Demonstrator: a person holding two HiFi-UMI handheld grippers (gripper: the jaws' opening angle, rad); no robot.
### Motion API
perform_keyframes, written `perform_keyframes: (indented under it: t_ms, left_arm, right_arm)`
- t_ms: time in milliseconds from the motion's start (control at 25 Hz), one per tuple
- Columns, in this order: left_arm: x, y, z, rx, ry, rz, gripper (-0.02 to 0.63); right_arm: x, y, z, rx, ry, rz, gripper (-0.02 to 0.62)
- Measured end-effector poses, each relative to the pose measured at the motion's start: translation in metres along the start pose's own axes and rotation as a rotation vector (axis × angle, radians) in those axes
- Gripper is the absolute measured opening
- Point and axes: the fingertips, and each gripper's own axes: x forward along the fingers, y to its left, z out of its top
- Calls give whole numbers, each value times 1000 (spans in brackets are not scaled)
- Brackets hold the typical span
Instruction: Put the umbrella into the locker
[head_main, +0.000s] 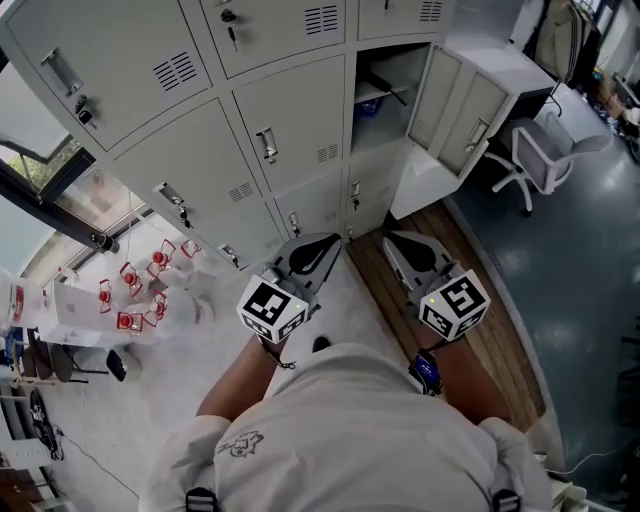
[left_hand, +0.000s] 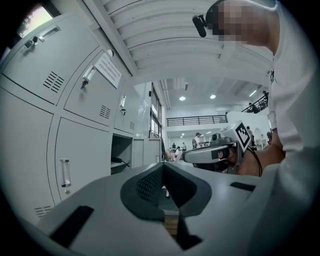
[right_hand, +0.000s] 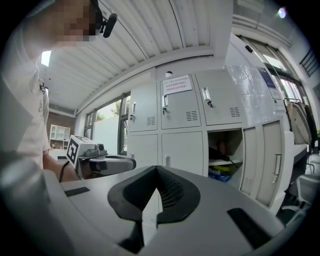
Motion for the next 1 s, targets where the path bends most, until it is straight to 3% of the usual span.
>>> perform_keyframes:
  t_ms: [600, 1000]
  left_arm:
    - [21, -136, -5, 3, 6, 20, 11]
    - [35, -172, -1, 8, 16, 5, 11]
  right_arm:
    - [-126, 1, -29, 21, -12, 29, 41]
    - [-164, -5, -26, 34, -31, 18, 41]
